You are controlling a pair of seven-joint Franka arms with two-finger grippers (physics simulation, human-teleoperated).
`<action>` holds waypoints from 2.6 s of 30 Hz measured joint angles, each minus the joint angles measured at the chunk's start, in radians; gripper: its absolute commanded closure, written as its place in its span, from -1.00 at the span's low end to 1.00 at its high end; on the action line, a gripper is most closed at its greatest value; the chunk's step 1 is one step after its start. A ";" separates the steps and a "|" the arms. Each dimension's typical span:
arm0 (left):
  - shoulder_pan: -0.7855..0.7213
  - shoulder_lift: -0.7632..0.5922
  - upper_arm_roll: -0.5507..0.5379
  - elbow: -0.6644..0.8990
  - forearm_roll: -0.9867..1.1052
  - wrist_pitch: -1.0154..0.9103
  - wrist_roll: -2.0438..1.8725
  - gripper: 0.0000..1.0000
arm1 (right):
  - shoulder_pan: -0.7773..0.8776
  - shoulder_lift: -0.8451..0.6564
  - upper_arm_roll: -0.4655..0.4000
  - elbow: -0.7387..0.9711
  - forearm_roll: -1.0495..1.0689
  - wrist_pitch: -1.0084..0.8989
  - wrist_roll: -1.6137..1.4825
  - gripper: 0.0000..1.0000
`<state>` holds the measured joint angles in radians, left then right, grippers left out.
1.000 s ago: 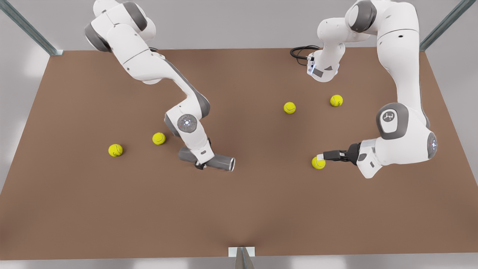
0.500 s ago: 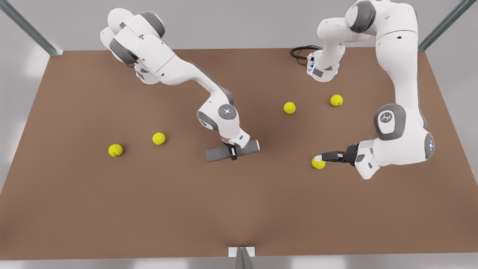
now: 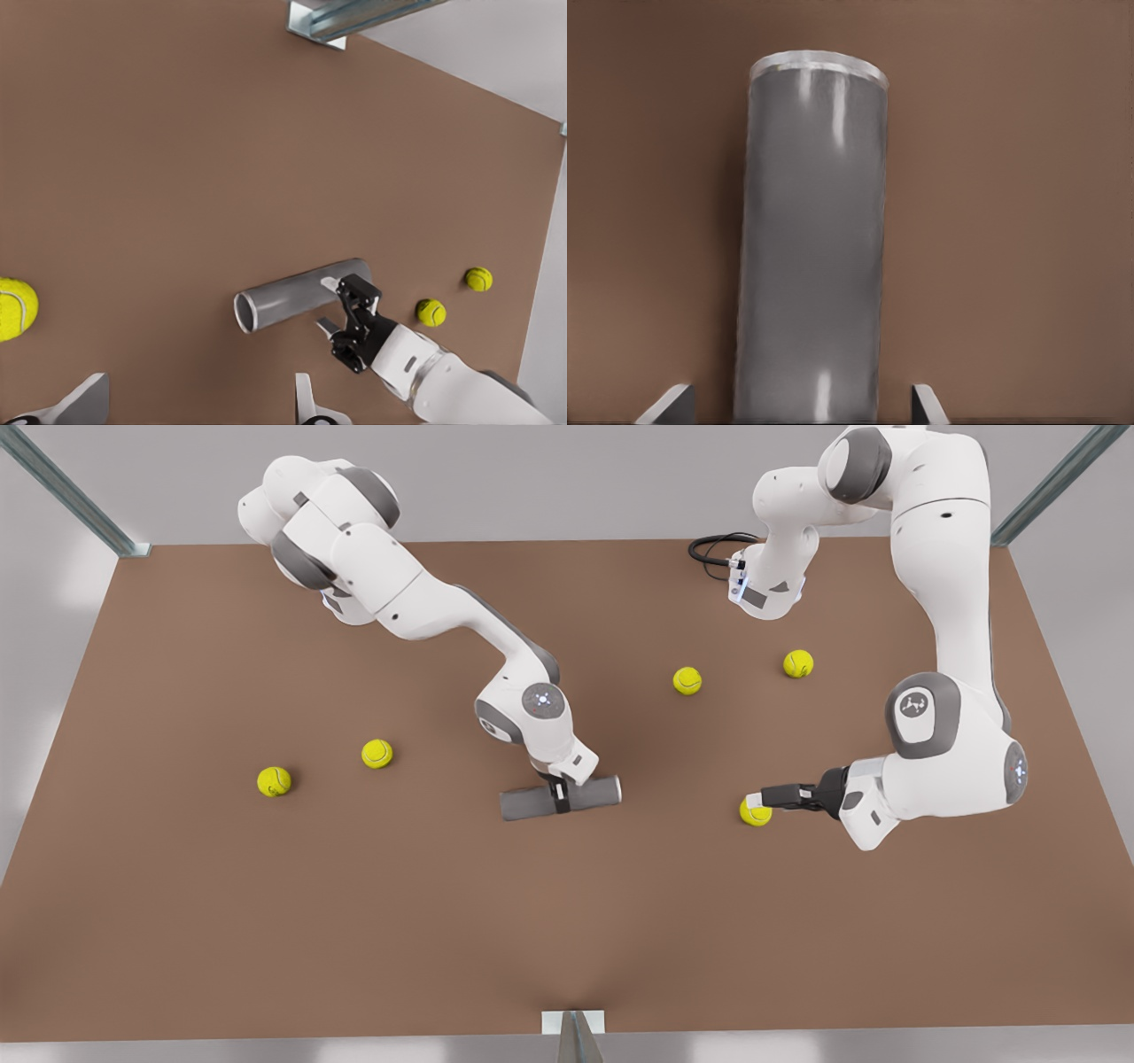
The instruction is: Put the tennis tube upright
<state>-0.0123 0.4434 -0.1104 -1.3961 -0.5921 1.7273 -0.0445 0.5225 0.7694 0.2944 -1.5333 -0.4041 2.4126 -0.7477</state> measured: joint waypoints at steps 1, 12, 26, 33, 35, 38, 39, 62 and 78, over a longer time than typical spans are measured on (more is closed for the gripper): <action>-0.002 0.000 0.000 0.000 0.000 0.000 0.000 -0.99 | -0.004 -0.039 0.002 -0.013 0.007 -0.024 0.002 -1.00; -0.107 -0.258 -0.161 -0.483 -0.319 0.463 -0.327 -0.99 | -0.758 -0.745 -0.073 -0.045 0.320 -0.806 0.684 -1.00; -0.121 0.011 -0.161 -0.443 -0.473 0.531 0.115 -0.99 | -1.019 -0.681 -0.295 -0.036 0.307 -0.800 0.566 -1.00; -0.144 0.094 -0.163 -0.439 -0.513 0.615 0.264 -0.99 | -0.601 -0.687 -0.244 -0.054 0.308 -0.752 0.567 -1.00; -0.144 0.109 -0.163 -0.434 -0.554 0.617 0.273 -0.99 | -0.733 -0.688 -0.243 -0.059 0.317 -0.752 0.578 -1.00; -0.144 0.114 -0.179 -0.438 -0.595 0.615 0.298 -0.99 | -0.565 -0.677 -0.242 -0.059 0.312 -0.715 0.582 -1.00; -0.146 0.128 -0.179 -0.437 -0.603 0.615 0.315 -0.99 | -0.559 -0.671 -0.243 -0.060 0.311 -0.701 0.581 -1.00; -0.156 0.269 -0.181 -0.423 -0.928 0.652 0.710 -0.99 | -0.650 -0.644 -0.244 -0.076 0.309 -0.673 0.582 -1.00; -0.189 0.322 -0.182 -0.391 -1.068 0.661 0.797 -0.99 | -0.647 -0.632 -0.244 -0.068 0.312 -0.665 0.580 -1.00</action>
<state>-0.2017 0.7655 -0.2921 -1.7871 -1.6604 2.3884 0.7525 -0.1243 0.1370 0.0506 -1.6015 -0.0923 1.7472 -0.1673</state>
